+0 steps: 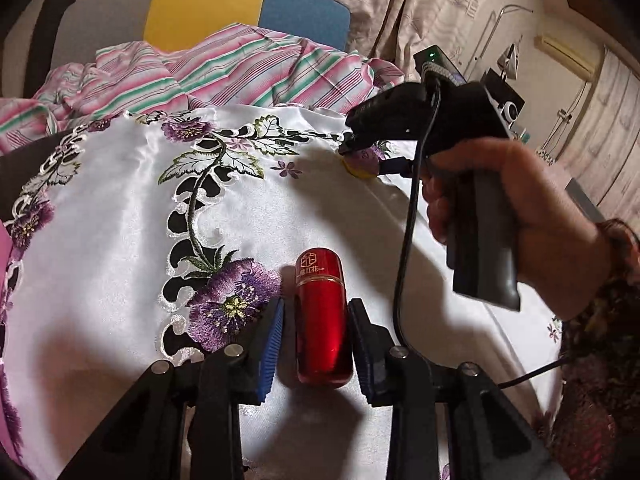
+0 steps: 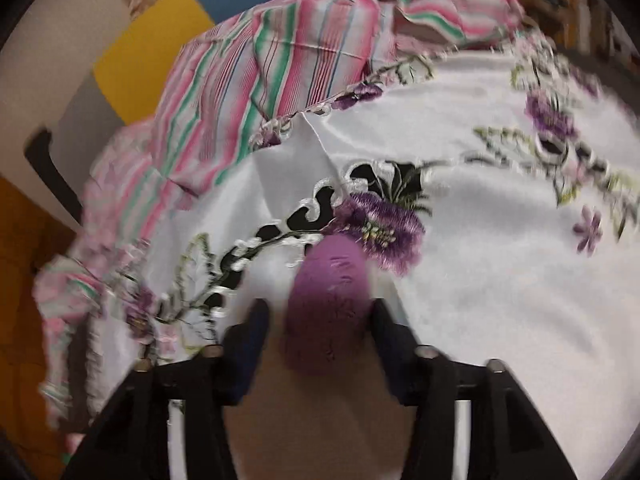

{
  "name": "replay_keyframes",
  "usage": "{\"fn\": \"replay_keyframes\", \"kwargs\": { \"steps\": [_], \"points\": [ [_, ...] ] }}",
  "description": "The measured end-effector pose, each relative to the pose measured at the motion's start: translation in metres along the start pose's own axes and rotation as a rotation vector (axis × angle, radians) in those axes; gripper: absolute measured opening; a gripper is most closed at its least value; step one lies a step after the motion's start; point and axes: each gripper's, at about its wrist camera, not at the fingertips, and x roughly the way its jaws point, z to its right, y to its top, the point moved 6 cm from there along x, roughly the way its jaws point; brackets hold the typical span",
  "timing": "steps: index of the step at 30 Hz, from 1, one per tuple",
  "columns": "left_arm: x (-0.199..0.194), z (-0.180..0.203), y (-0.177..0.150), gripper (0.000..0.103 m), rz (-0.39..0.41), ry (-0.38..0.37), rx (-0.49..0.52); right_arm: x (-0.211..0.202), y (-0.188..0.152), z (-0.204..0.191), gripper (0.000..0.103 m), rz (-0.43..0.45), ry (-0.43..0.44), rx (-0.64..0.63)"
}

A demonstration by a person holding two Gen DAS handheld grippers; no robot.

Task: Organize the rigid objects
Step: 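Carry red cylinder into the tray with left tool while right tool holds purple oval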

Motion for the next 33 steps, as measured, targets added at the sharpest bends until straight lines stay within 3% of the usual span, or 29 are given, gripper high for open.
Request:
{"fn": "replay_keyframes", "kwargs": {
  "steps": [3,10,21,23,29,33],
  "points": [
    [0.000,0.000,0.000,0.032,0.002,-0.008,-0.006,-0.002,-0.002,-0.003,0.043,0.008,-0.008,-0.045],
    [0.000,-0.003,0.001,0.032,0.004,-0.023,-0.018,-0.019,-0.019,0.005,0.043,-0.041,0.016,-0.010],
    [0.000,-0.004,0.001,0.032,0.004,-0.041,-0.032,-0.073,-0.093,0.011,0.043,-0.134,0.156,0.059],
    [-0.002,-0.008,0.002,0.025,0.000,-0.040,-0.050,-0.078,-0.105,0.009,0.043,-0.152,0.200,0.079],
    [-0.022,-0.011,-0.008,0.026,-0.025,-0.046,-0.080,-0.077,-0.121,-0.013,0.043,-0.194,0.294,0.039],
    [-0.043,-0.019,-0.025,0.026,-0.023,-0.055,-0.139,-0.075,-0.122,-0.017,0.043,-0.199,0.310,0.023]
  ]
}}
